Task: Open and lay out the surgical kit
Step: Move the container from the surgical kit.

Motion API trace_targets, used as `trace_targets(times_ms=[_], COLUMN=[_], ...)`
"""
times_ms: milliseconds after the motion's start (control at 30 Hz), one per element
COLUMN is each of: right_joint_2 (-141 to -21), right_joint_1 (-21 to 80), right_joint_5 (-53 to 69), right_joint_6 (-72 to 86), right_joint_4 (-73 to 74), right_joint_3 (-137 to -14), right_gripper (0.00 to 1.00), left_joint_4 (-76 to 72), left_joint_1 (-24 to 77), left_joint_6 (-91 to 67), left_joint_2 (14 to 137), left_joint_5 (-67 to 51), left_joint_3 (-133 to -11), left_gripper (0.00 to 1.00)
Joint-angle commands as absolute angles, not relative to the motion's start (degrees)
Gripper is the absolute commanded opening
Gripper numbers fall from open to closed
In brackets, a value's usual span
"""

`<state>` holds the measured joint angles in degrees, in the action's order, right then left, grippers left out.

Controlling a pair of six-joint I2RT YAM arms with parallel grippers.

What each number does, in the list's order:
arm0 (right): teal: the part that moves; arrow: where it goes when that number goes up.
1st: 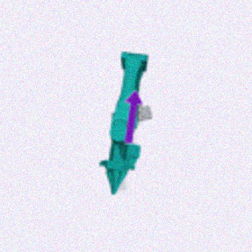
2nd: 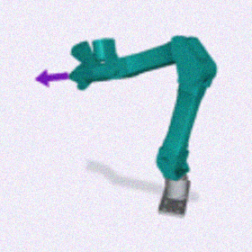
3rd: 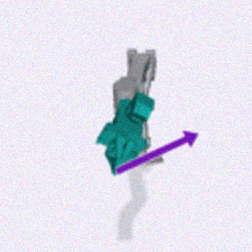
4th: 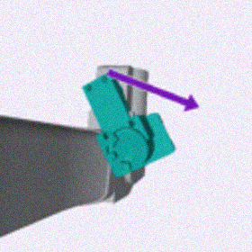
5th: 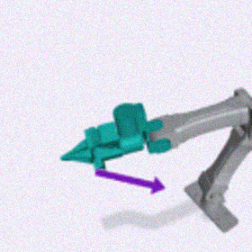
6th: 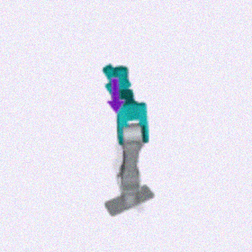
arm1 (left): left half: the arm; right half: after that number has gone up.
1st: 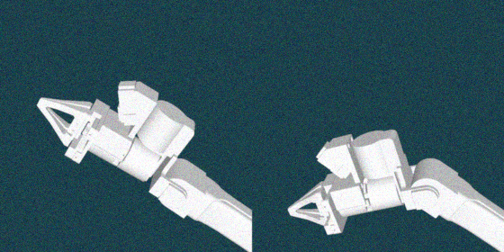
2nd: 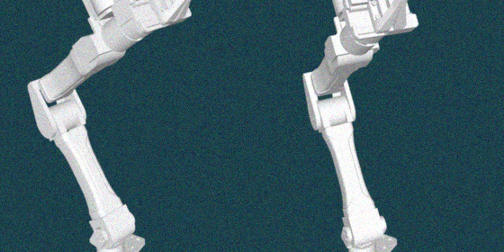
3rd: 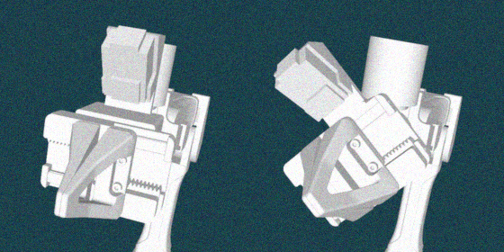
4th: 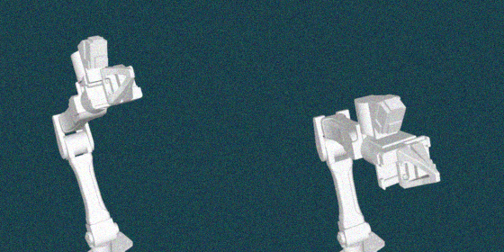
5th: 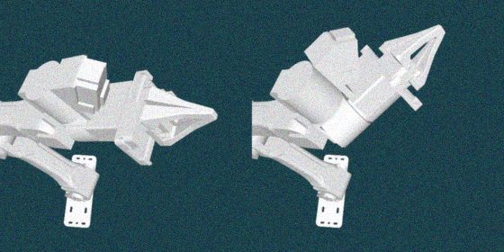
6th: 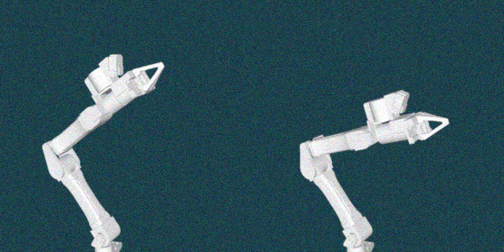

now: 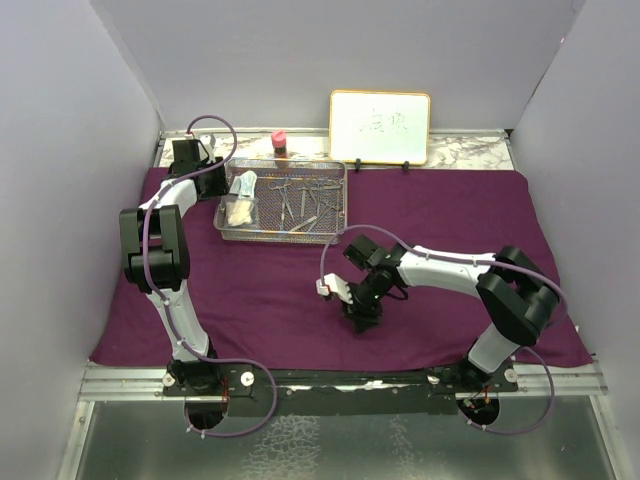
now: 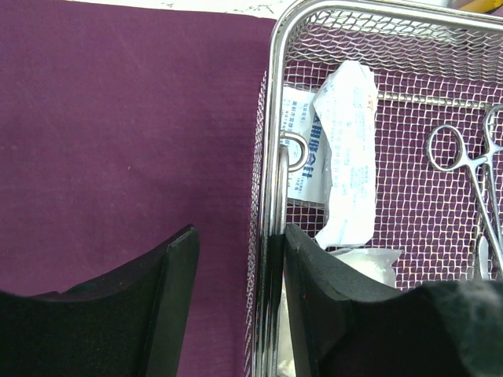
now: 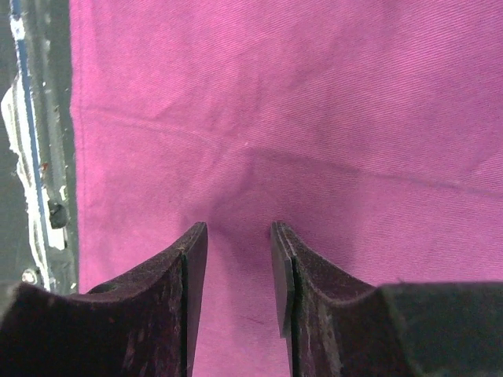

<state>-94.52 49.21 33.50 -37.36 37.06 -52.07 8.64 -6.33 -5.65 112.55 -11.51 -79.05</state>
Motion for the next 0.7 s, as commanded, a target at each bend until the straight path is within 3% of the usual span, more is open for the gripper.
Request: trace_targets(times_ms=[0,367,667], right_joint_2=[-96.06,-91.33,-88.26], right_joint_1=[50.10,50.10,50.09], right_joint_5=[33.19,38.06,33.95], right_joint_6=[-39.54,-41.45,-34.77], right_joint_4=[46.14,49.76,34.21], right_joint_3=[-50.38,-52.56,-56.83], right_gripper=[0.37,0.36,0.34], left_joint_4=[8.91,9.07,8.34], left_joint_1=[-6.66,-6.64,-6.65], left_joint_6=[-3.64,-2.45,-0.89], left_joint_2=[110.04,108.51,105.17], left_joint_5=[-8.48,-6.60,-6.76], left_joint_3=[-79.36,-79.44,-78.69], left_gripper=[0.50,0.55,0.64])
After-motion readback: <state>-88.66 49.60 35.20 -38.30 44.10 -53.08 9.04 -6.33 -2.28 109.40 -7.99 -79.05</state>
